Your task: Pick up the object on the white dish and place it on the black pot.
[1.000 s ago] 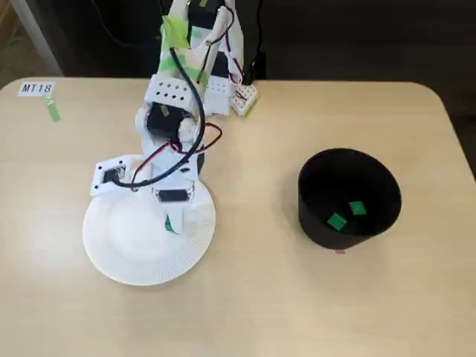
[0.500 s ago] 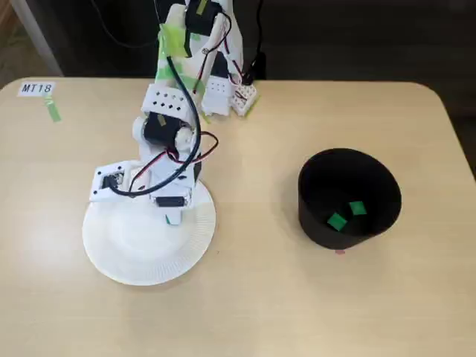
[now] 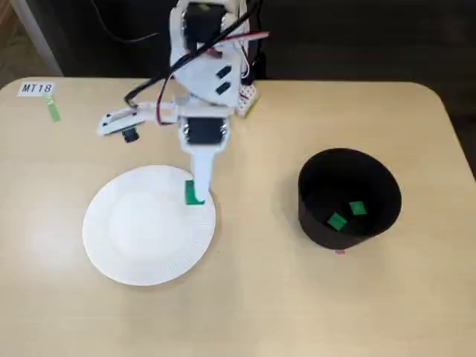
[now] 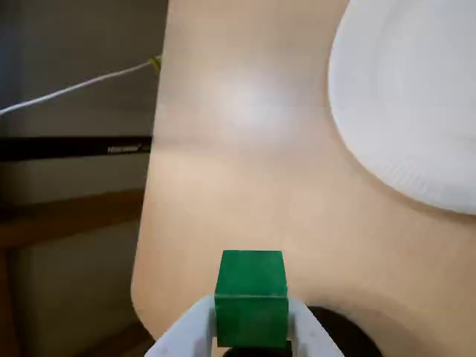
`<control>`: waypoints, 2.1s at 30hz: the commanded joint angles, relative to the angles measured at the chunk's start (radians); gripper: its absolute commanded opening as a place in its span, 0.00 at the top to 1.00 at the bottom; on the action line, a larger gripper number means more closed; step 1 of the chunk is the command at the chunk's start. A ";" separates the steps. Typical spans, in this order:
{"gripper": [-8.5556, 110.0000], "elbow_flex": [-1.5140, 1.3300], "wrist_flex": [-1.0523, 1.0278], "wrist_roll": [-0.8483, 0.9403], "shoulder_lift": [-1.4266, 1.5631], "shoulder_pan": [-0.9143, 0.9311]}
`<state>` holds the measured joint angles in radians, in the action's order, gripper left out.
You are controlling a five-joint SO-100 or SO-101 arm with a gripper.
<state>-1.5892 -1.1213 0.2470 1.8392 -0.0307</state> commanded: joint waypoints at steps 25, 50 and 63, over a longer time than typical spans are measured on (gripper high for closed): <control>0.93 0.061 0.229 -0.026 -0.390 -0.672; 0.93 0.321 -0.014 0.032 -0.502 -0.594; 0.93 0.367 -0.272 -0.247 -0.149 -0.261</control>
<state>-1.2441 -1.3284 0.0399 1.5800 -0.3421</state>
